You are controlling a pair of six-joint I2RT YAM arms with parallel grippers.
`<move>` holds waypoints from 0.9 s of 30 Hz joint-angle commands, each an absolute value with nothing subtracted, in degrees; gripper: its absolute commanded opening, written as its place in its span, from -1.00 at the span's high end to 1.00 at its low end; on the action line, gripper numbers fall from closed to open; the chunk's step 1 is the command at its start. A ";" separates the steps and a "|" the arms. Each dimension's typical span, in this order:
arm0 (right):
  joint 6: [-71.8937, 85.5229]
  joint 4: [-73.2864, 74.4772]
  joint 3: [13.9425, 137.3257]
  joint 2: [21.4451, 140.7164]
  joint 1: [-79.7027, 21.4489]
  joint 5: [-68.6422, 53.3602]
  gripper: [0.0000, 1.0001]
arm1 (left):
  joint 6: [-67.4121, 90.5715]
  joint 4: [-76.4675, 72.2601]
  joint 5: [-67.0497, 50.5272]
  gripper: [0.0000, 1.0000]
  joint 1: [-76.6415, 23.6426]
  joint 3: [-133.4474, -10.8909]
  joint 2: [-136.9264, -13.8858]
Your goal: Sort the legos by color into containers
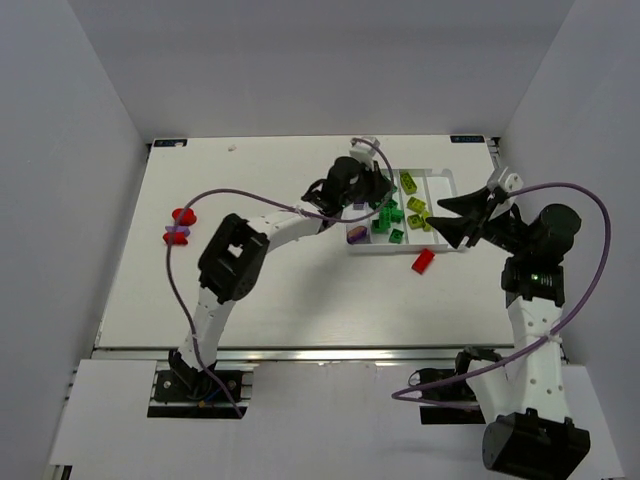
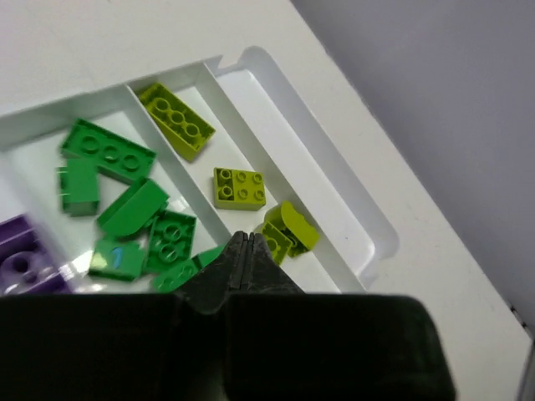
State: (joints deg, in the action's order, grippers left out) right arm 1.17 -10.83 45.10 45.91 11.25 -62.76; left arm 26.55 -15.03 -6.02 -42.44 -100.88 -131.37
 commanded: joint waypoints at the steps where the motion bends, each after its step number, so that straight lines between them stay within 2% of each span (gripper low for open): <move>1: 0.26 -9.76 47.19 49.12 11.08 -70.75 -0.13 | 25.66 -18.37 -2.38 0.97 -37.81 -91.52 -115.60; 3: -1.92 -7.92 47.98 50.09 9.41 -67.96 -0.12 | 27.24 -15.83 -2.81 0.97 -32.38 -85.03 -109.18; 4: -2.19 -6.95 48.34 50.88 8.53 -66.63 -0.04 | 29.77 -15.04 -3.25 0.91 -30.26 -82.82 -107.16; 5: -2.81 -6.42 48.60 51.32 6.61 -65.49 0.00 | 31.19 -13.64 -4.04 0.79 -27.80 -80.53 -103.83; 6: -2.99 -5.98 48.78 51.76 5.46 -64.17 0.08 | 32.77 -12.93 -4.39 0.48 -22.81 -75.90 -102.32; 7: -3.51 -4.76 49.39 52.81 3.01 -61.38 0.24 | 35.48 -12.31 -5.87 0.33 -17.54 -73.67 -99.52; 10: -5.97 -1.16 51.23 55.79 -0.69 -55.49 0.51 | 37.26 -9.16 -7.64 0.02 -10.39 -67.87 -96.69; 13: -8.52 -0.09 52.29 59.23 -5.62 -51.95 0.65 | 34.30 -4.68 -5.20 -0.32 -4.14 -66.97 -94.40; 17: -10.28 3.51 53.70 62.66 -9.13 -49.22 0.59 | 30.51 6.31 -1.76 -0.39 3.04 -68.90 -95.45; 21: -10.72 3.87 53.70 63.81 -9.75 -48.69 0.38 | 25.50 11.42 1.65 -0.44 5.97 -71.10 -97.99; 22: -10.81 3.87 53.61 63.81 -9.76 -48.60 0.33 | 22.01 13.78 3.67 -0.60 5.98 -71.97 -98.78; 27: -10.81 3.60 53.44 63.63 -9.84 -48.60 0.24 | 14.77 20.30 7.73 -0.78 6.42 -76.82 -105.11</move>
